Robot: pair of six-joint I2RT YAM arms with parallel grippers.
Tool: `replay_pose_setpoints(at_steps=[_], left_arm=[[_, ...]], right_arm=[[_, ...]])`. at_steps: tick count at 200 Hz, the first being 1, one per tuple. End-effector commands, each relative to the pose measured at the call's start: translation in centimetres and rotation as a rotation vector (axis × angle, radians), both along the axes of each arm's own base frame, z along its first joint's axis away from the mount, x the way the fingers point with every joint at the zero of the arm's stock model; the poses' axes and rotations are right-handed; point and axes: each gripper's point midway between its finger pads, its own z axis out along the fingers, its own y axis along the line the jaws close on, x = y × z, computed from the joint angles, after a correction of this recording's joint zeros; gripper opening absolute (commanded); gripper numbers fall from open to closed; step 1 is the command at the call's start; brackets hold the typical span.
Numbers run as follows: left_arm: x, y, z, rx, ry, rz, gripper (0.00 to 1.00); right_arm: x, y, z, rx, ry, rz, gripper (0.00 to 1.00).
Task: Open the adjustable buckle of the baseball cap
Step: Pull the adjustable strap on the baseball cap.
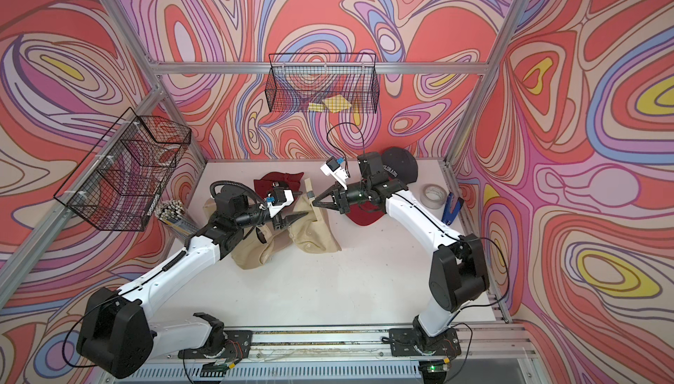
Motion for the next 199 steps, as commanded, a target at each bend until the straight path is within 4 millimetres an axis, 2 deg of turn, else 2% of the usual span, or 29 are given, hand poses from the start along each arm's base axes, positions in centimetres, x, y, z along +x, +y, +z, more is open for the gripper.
replay_pose_setpoints(at_steps=[1, 38, 70, 115, 143, 199], left_arm=[[-0.5, 0.0, 0.2, 0.028, -0.051, -0.021, 0.58], [-0.9, -0.4, 0.8, 0.010, -0.026, -0.053, 0.50], [-1.2, -0.7, 0.9, 0.013, -0.037, -0.057, 0.50], [-1.5, -0.7, 1.2, 0.010, -0.080, -0.050, 0.59], [-1.4, -0.3, 1.5, 0.009, -0.110, -0.023, 0.60], [-1.6, -0.8, 0.5, 0.042, -0.068, -0.052, 0.51]], right_arm=[[-0.4, 0.1, 1.1, 0.030, -0.028, 0.035, 0.00], [-0.6, 0.2, 1.1, 0.042, -0.016, 0.057, 0.00], [-0.8, 0.4, 1.0, 0.048, -0.006, 0.074, 0.00], [-1.0, 0.7, 0.7, 0.044, 0.005, 0.089, 0.00], [-1.0, 0.8, 0.6, 0.041, 0.005, 0.092, 0.00], [-1.2, 1.0, 0.7, 0.047, 0.007, 0.106, 0.00]])
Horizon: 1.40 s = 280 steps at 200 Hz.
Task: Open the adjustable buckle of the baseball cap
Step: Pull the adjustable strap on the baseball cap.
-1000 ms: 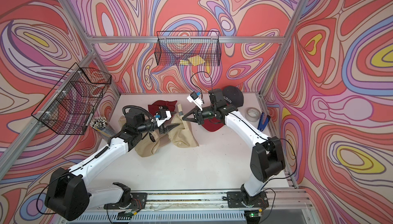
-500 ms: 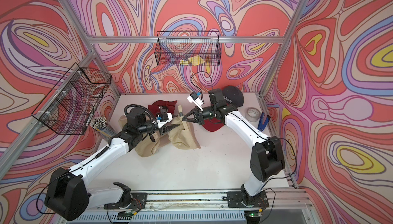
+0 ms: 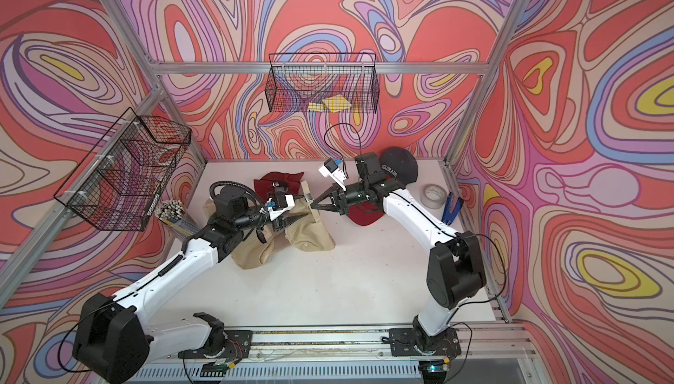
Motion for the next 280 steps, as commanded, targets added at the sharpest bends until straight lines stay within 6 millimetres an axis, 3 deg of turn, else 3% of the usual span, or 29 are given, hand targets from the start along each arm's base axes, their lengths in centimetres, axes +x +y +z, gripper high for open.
replay_pose_setpoints(at_steps=[1, 100, 137, 213, 259, 280], left_arm=[[-0.4, -0.4, -0.1, 0.022, -0.015, -0.027, 0.51], [-0.7, -1.1, -0.1, 0.020, -0.001, -0.039, 0.47], [0.1, -0.6, -0.1, 0.033, -0.008, 0.017, 0.36], [-0.2, -0.4, 1.0, -0.009, -0.023, 0.034, 0.23], [-1.3, -1.7, 1.6, -0.071, -0.002, -0.029, 0.00], [-1.4, -1.9, 2.6, -0.133, 0.023, -0.030, 0.00]], right_arm=[[-0.2, 0.4, 0.8, 0.028, -0.024, 0.035, 0.00], [-0.9, 1.1, 0.3, 0.033, -0.003, 0.088, 0.00], [-1.1, 1.1, 0.5, 0.035, -0.008, 0.096, 0.00], [-1.2, 1.4, 0.2, 0.034, -0.003, 0.107, 0.00], [-1.0, 1.8, -0.3, 0.013, 0.006, 0.094, 0.00], [-0.8, 1.8, -0.4, 0.000, 0.004, 0.078, 0.00]])
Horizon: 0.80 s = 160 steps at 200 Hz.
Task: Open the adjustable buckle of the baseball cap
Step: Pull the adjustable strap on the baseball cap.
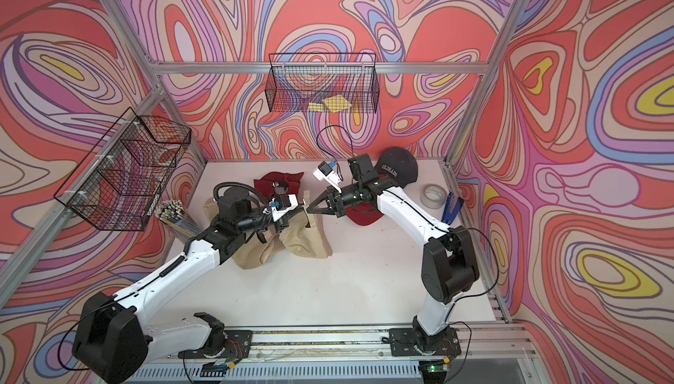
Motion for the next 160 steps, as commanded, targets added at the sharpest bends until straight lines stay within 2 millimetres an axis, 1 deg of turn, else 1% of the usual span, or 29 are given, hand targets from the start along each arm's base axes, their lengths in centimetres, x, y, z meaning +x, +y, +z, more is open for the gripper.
replay_pose_setpoints(at_steps=[1, 26, 56, 82, 97, 99, 128, 152, 160], left_arm=[[-1.4, -1.2, 3.0, -0.118, -0.032, -0.066, 0.00], [-0.4, -0.6, 5.1, -0.241, 0.003, 0.014, 0.00], [1.0, 0.1, 6.2, -0.345, 0.076, 0.098, 0.00], [2.1, 1.4, 6.5, -0.389, 0.087, 0.172, 0.00], [2.9, 2.7, 6.6, -0.410, 0.092, 0.227, 0.00], [3.1, 2.8, 6.5, -0.413, 0.094, 0.234, 0.00], [4.5, 5.3, 6.7, -0.467, 0.106, 0.309, 0.00], [5.2, 6.2, 6.7, -0.472, 0.112, 0.326, 0.00], [5.4, 6.3, 6.7, -0.472, 0.115, 0.326, 0.00]], right_arm=[[0.4, 0.6, -0.1, -0.016, -0.018, -0.012, 0.00], [0.7, 0.7, -0.4, -0.035, -0.014, -0.032, 0.00], [0.9, 0.6, -1.0, -0.059, -0.014, -0.044, 0.00], [0.7, 0.7, -1.2, -0.076, -0.017, -0.034, 0.00], [0.3, 0.7, -1.0, -0.079, -0.025, -0.021, 0.00], [0.6, 0.9, -1.9, -0.090, -0.006, -0.018, 0.00], [0.4, 1.1, -3.3, -0.143, -0.001, -0.002, 0.00], [0.6, 1.2, -3.9, -0.178, 0.004, -0.011, 0.00], [0.8, 1.2, -3.8, -0.181, -0.003, -0.019, 0.00]])
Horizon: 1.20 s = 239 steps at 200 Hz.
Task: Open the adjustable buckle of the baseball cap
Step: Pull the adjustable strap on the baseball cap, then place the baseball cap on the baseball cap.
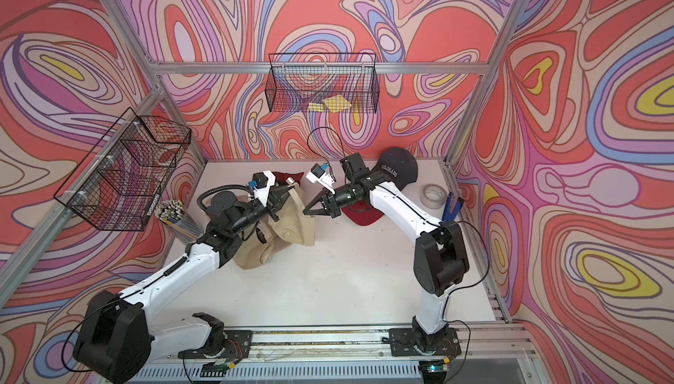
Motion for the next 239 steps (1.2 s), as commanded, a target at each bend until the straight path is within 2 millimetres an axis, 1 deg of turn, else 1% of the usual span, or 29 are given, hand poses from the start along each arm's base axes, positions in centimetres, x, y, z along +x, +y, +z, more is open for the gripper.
replay_pose_setpoints(at_steps=[1, 16, 28, 30, 32, 34, 35, 36, 37, 38, 41, 42, 43, 45, 47, 53, 56, 69, 99, 112, 129, 147, 164, 175, 185, 202, 228, 233, 239], left_arm=[[0.1, 1.1, 3.4, -0.078, -0.087, 0.020, 0.00], [0.6, 1.3, 3.3, -0.083, -0.073, 0.016, 0.00], [0.8, 1.4, 3.2, -0.089, -0.064, 0.006, 0.00], [0.9, 1.4, 3.2, -0.090, -0.062, 0.005, 0.00], [0.9, 1.4, 3.2, -0.091, -0.062, 0.005, 0.00], [1.0, 1.4, 3.2, -0.091, -0.061, 0.003, 0.00], [1.0, 1.4, 3.2, -0.091, -0.061, 0.002, 0.00], [1.0, 1.4, 3.2, -0.091, -0.061, 0.001, 0.00], [1.0, 1.4, 3.2, -0.091, -0.060, 0.001, 0.00], [1.0, 1.4, 3.1, -0.091, -0.058, -0.001, 0.00], [1.1, 1.4, 3.1, -0.091, -0.058, -0.001, 0.00], [1.1, 1.4, 3.1, -0.090, -0.057, -0.003, 0.00], [1.1, 1.4, 3.1, -0.090, -0.057, -0.002, 0.00], [1.1, 1.4, 3.1, -0.089, -0.056, -0.003, 0.00], [1.1, 1.4, 3.1, -0.089, -0.055, -0.004, 0.00], [1.2, 1.4, 3.0, -0.087, -0.051, -0.007, 0.00], [1.3, 1.4, 3.0, -0.086, -0.050, -0.008, 0.00], [1.4, 1.3, 2.9, -0.086, -0.040, -0.021, 0.00], [1.5, 0.3, 2.6, -0.101, -0.008, -0.095, 0.00], [1.5, -0.5, 2.2, -0.117, 0.022, -0.154, 0.00], [1.5, -1.4, 1.8, -0.151, 0.054, -0.231, 0.00], [1.1, -1.9, 2.2, -0.202, 0.041, -0.293, 0.00], [0.7, -2.5, 2.3, -0.215, 0.069, -0.363, 0.00], [0.7, -2.7, 1.9, -0.220, 0.097, -0.375, 0.00], [0.9, -2.4, 1.4, -0.228, 0.124, -0.358, 0.00], [2.0, -1.1, -0.1, -0.229, 0.180, -0.271, 0.00], [3.7, 1.8, -3.3, -0.111, 0.289, -0.027, 0.00], [3.9, 2.4, -3.8, -0.080, 0.307, 0.023, 0.03], [4.2, 3.2, -4.6, -0.048, 0.332, 0.088, 0.11]], right_arm=[[-0.2, -0.1, -0.8, -0.053, 0.001, -0.007, 0.00], [0.0, -0.1, -0.6, -0.049, -0.011, -0.022, 0.00], [0.2, -0.1, -0.3, -0.042, -0.023, -0.034, 0.14], [0.2, -0.1, -0.3, -0.044, -0.029, -0.040, 0.21], [0.2, -0.1, -0.3, -0.044, -0.031, -0.041, 0.23], [0.4, -0.2, -0.3, -0.048, -0.036, -0.049, 0.33], [0.4, -0.1, -0.3, -0.049, -0.036, -0.051, 0.36], [0.4, -0.1, -0.2, -0.050, -0.038, -0.053, 0.43], [0.4, -0.1, -0.2, -0.050, -0.038, -0.053, 0.43], [0.5, -0.2, -0.2, -0.052, -0.042, -0.061, 0.55], [0.6, -0.2, -0.1, -0.054, -0.048, -0.070, 0.75], [0.6, -0.2, -0.1, -0.054, -0.048, -0.070, 0.75], [0.7, -0.2, -0.2, -0.057, -0.048, -0.079, 0.90], [0.8, -0.2, -0.2, -0.059, -0.054, -0.088, 0.96], [1.0, -0.2, -0.2, -0.063, -0.051, -0.098, 0.98], [1.7, -0.2, -0.6, -0.081, -0.050, -0.140, 0.98], [1.8, -0.4, 0.3, -0.077, -0.069, -0.164, 0.98], [3.0, -0.8, 0.9, -0.094, -0.090, -0.255, 0.98], [4.5, -1.8, 3.4, -0.078, -0.127, -0.402, 0.98], [5.3, -2.5, 4.2, -0.079, -0.137, -0.474, 0.98], [5.7, -3.1, 4.9, -0.076, -0.145, -0.531, 0.98], [5.9, -3.6, 5.6, -0.069, -0.162, -0.567, 0.98], [6.0, -4.1, 5.8, -0.069, -0.169, -0.581, 0.98], [6.1, -4.3, 5.9, -0.069, -0.170, -0.587, 0.98], [6.2, -4.5, 5.9, -0.071, -0.167, -0.592, 0.98], [6.3, -4.9, 6.1, -0.070, -0.159, -0.603, 0.98], [6.5, -5.1, 6.1, -0.070, -0.149, -0.620, 0.98], [6.6, -5.1, 5.9, -0.073, -0.144, -0.625, 0.98], [6.8, -5.2, 5.9, -0.074, -0.142, -0.633, 0.98]])
